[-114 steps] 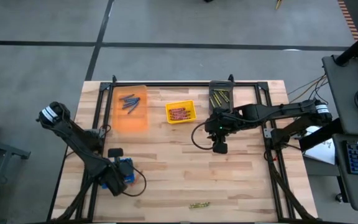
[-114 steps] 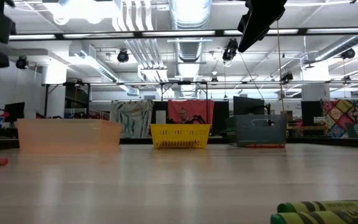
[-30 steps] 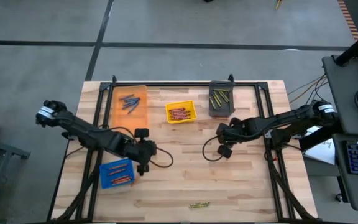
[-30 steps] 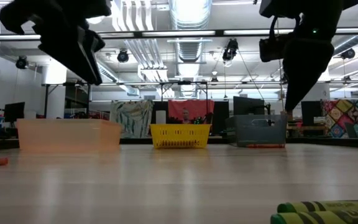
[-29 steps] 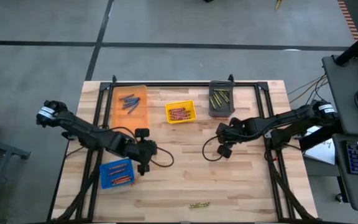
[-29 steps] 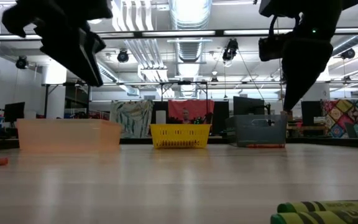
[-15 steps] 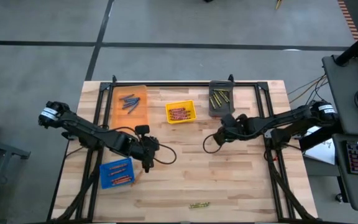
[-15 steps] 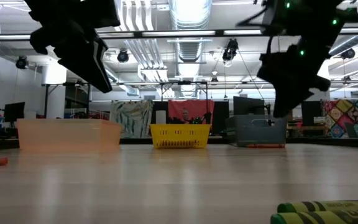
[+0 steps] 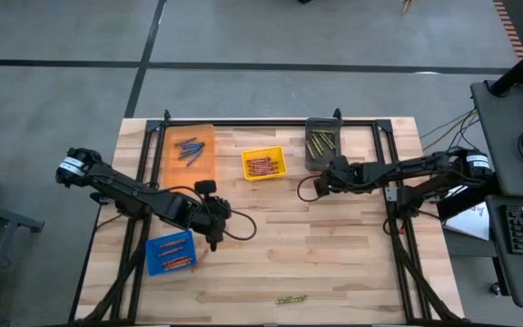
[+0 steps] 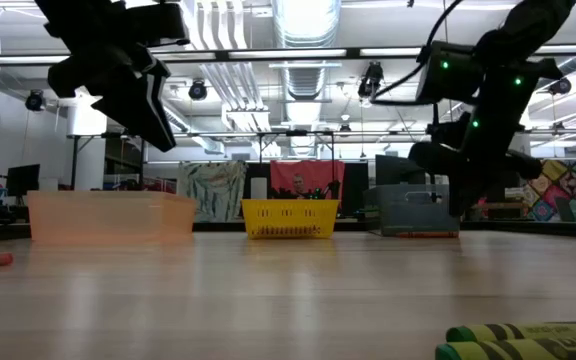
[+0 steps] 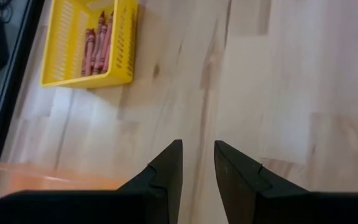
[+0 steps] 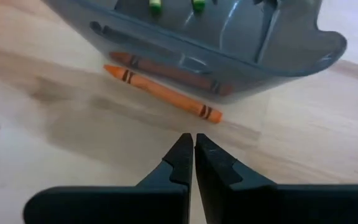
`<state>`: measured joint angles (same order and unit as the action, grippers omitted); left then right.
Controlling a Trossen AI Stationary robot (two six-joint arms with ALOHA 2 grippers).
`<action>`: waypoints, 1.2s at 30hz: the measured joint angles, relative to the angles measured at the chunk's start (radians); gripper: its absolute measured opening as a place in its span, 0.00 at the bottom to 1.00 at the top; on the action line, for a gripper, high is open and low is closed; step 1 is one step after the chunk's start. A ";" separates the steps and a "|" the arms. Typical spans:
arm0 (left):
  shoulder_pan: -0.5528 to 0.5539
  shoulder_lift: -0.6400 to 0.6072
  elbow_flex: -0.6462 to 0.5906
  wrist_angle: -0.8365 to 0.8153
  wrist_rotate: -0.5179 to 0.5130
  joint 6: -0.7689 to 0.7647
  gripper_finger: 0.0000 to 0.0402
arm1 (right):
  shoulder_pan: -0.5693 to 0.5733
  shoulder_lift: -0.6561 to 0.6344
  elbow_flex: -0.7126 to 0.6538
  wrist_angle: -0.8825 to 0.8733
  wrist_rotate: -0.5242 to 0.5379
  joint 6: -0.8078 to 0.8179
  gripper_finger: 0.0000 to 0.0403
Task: Sort crayons
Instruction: Put the orange crayon into the blue bin
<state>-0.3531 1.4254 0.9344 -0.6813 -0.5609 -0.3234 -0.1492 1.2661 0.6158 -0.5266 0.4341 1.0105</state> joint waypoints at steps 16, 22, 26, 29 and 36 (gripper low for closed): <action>0.000 -0.002 0.000 -0.042 -0.034 0.000 0.19 | -0.019 0.001 -0.130 0.264 0.102 0.010 0.02; 0.000 -0.002 0.000 -0.041 -0.060 0.000 0.19 | -0.030 0.009 -0.130 0.265 0.119 0.000 0.02; 0.000 -0.003 0.000 -0.041 -0.061 0.000 0.19 | -0.031 0.046 -0.130 0.267 0.119 0.001 0.02; 0.000 -0.003 0.000 -0.041 -0.061 0.000 0.19 | -0.033 0.085 -0.130 0.284 0.122 0.001 0.02; 0.000 -0.003 0.000 -0.041 -0.061 0.000 0.19 | -0.034 0.118 -0.130 0.303 0.076 0.001 0.02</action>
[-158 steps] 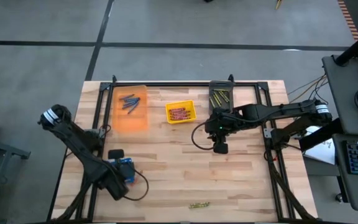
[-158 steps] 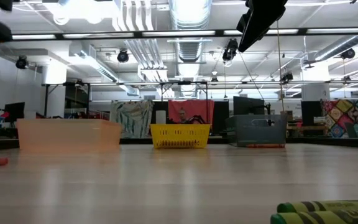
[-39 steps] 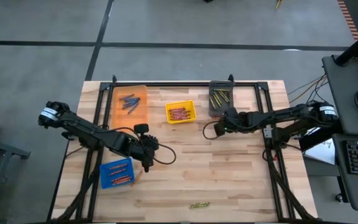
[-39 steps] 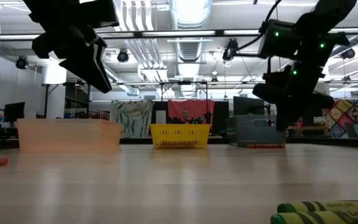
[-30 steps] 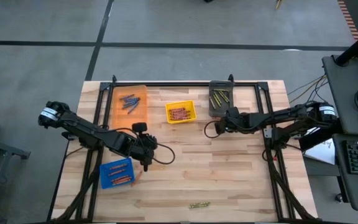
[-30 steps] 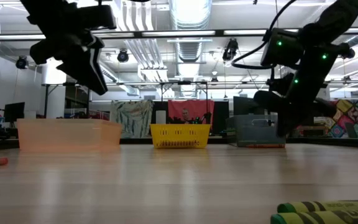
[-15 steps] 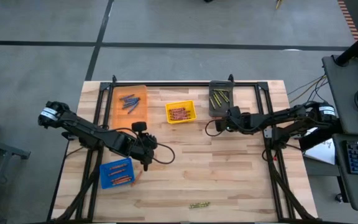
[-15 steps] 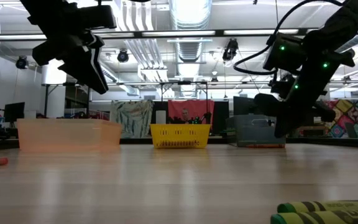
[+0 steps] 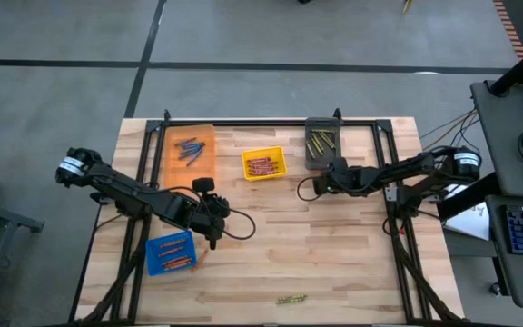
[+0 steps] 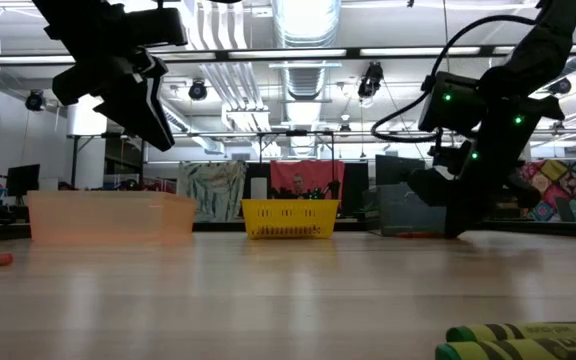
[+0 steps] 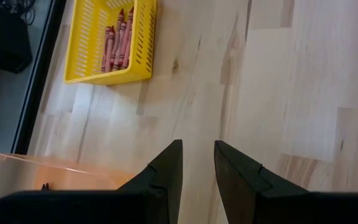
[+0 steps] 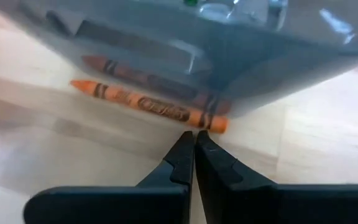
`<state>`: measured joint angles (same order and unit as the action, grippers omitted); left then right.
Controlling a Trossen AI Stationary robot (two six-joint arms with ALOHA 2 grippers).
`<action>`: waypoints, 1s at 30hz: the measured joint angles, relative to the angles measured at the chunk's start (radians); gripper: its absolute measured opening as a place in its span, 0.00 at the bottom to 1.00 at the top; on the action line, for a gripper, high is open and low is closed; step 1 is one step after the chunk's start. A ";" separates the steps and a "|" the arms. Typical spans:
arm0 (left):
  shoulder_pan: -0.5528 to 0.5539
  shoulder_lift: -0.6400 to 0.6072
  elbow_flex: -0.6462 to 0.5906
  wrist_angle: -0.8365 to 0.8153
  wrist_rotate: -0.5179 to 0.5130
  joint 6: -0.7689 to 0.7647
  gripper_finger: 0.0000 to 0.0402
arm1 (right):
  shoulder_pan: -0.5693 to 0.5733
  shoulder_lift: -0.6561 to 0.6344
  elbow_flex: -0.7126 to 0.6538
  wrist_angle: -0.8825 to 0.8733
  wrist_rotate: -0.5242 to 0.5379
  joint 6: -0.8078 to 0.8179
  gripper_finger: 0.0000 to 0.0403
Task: Sort crayons
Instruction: Put the orange crayon into the blue bin
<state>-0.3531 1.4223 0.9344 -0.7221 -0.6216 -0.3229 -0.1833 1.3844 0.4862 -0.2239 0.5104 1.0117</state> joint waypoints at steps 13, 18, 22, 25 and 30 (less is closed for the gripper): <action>0.000 0.000 0.000 0.006 0.002 0.000 0.19 | -0.005 -0.069 0.045 -0.052 -0.028 -0.083 0.02; 0.000 0.000 0.000 0.005 0.002 0.000 0.19 | -0.025 -0.024 0.046 -0.042 0.036 -0.088 0.02; 0.001 0.000 0.000 0.006 0.002 0.000 0.19 | -0.027 -0.012 0.046 -0.027 0.037 -0.091 0.02; 0.001 0.000 0.000 0.006 0.002 0.000 0.19 | -0.029 -0.012 0.046 -0.026 0.049 -0.094 0.02; 0.002 0.000 0.000 0.007 0.002 0.004 0.19 | -0.034 -0.007 0.046 -0.023 0.069 -0.096 0.02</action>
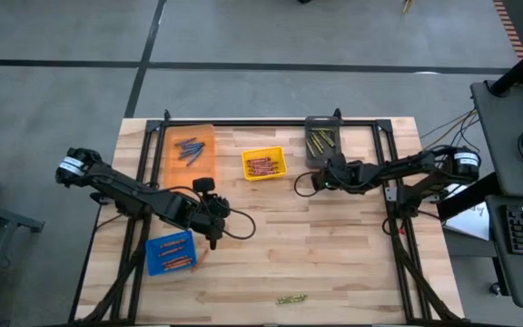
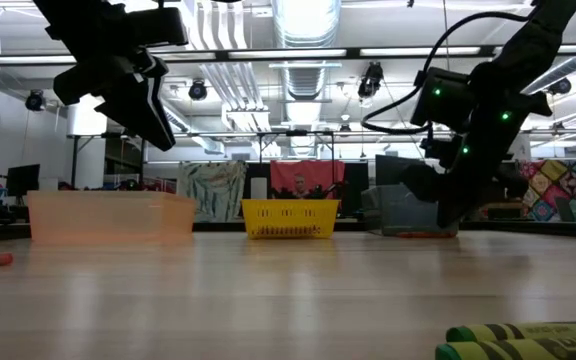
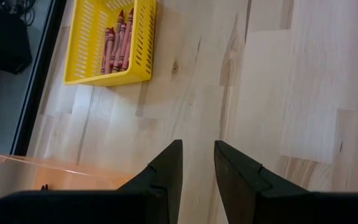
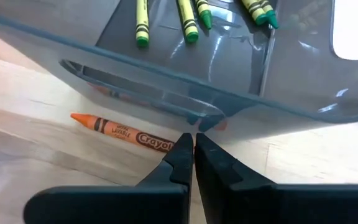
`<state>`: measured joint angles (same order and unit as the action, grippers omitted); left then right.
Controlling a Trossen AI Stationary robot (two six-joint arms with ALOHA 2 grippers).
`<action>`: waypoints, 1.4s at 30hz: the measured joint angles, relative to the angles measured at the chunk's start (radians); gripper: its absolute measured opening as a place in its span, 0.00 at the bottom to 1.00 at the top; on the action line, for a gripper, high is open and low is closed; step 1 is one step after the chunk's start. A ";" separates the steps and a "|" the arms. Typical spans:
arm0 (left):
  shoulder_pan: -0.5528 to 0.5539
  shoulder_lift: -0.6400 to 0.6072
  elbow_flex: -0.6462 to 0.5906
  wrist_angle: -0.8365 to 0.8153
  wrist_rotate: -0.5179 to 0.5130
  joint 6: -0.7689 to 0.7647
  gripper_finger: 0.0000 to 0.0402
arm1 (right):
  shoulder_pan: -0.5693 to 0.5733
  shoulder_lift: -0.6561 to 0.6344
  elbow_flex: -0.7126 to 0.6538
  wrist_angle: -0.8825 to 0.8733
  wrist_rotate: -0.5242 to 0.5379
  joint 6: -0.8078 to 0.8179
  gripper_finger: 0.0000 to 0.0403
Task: Sort crayons
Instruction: Put the orange crayon into the blue bin
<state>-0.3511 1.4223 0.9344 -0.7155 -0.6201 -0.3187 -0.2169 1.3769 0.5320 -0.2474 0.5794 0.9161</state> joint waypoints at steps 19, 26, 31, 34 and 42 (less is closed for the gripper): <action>0.000 0.000 0.000 0.000 0.000 -0.001 0.19 | 0.019 -0.087 0.001 -0.031 -0.295 0.007 0.02; 0.000 0.000 0.000 0.004 0.000 -0.002 0.19 | 0.032 -0.199 0.036 -0.121 -0.466 -0.315 0.02; 0.000 0.000 0.000 0.020 0.000 0.003 0.19 | 0.059 -0.207 0.069 -0.226 -0.674 -0.749 0.02; 0.000 0.000 0.000 0.030 0.000 -0.002 0.19 | 0.091 -0.184 0.114 -0.349 -0.662 -0.830 0.02; 0.000 0.000 0.000 0.050 0.001 -0.005 0.19 | 0.236 -0.109 0.183 -0.479 -0.567 -0.850 0.16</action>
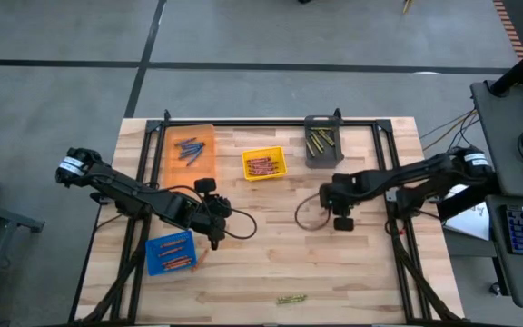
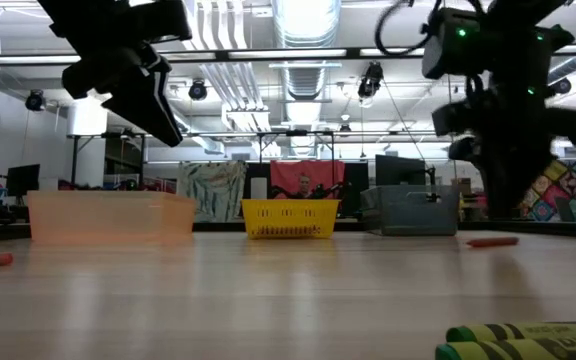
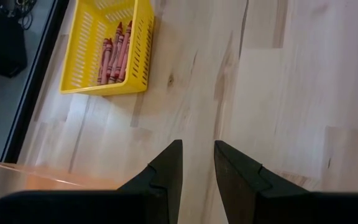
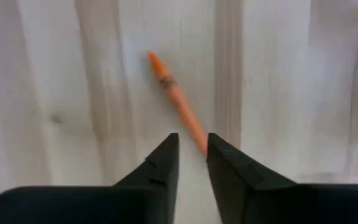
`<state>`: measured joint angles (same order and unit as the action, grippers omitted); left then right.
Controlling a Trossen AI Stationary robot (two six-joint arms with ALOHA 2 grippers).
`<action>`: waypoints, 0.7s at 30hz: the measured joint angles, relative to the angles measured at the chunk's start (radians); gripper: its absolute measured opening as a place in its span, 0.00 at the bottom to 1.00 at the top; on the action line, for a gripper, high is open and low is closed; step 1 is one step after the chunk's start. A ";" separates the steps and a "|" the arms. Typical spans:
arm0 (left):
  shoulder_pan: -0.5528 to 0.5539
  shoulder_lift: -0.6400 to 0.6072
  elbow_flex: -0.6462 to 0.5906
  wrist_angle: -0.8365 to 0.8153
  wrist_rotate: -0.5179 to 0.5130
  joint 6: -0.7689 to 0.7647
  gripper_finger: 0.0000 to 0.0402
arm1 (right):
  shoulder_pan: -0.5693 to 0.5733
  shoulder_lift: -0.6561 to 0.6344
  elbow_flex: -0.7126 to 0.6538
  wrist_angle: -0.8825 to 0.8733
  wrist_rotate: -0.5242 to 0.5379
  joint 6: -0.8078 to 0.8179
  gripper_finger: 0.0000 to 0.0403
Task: Sort crayons
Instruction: Put the orange crayon into the blue bin
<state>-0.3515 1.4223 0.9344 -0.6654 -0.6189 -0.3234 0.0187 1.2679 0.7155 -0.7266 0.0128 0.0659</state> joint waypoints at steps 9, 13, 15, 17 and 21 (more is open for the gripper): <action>0.000 0.000 0.000 0.011 0.002 -0.004 0.19 | 0.095 0.106 -0.002 -0.013 0.118 -0.010 0.31; 0.000 0.000 0.000 0.014 0.002 -0.004 0.19 | 0.095 0.145 -0.002 -0.015 0.105 -0.014 0.31; 0.000 0.000 0.000 0.015 0.002 -0.004 0.19 | 0.094 0.146 -0.002 -0.015 0.068 -0.026 0.31; 0.000 0.000 0.000 0.015 0.007 -0.005 0.19 | 0.095 0.146 0.002 -0.022 0.050 -0.023 0.31; 0.000 0.000 0.000 0.016 0.008 -0.007 0.19 | 0.096 0.124 0.052 -0.123 -0.007 0.024 0.31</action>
<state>-0.3515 1.4223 0.9344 -0.6495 -0.6106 -0.3302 0.1142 1.3921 0.7673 -0.8496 0.0061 0.0898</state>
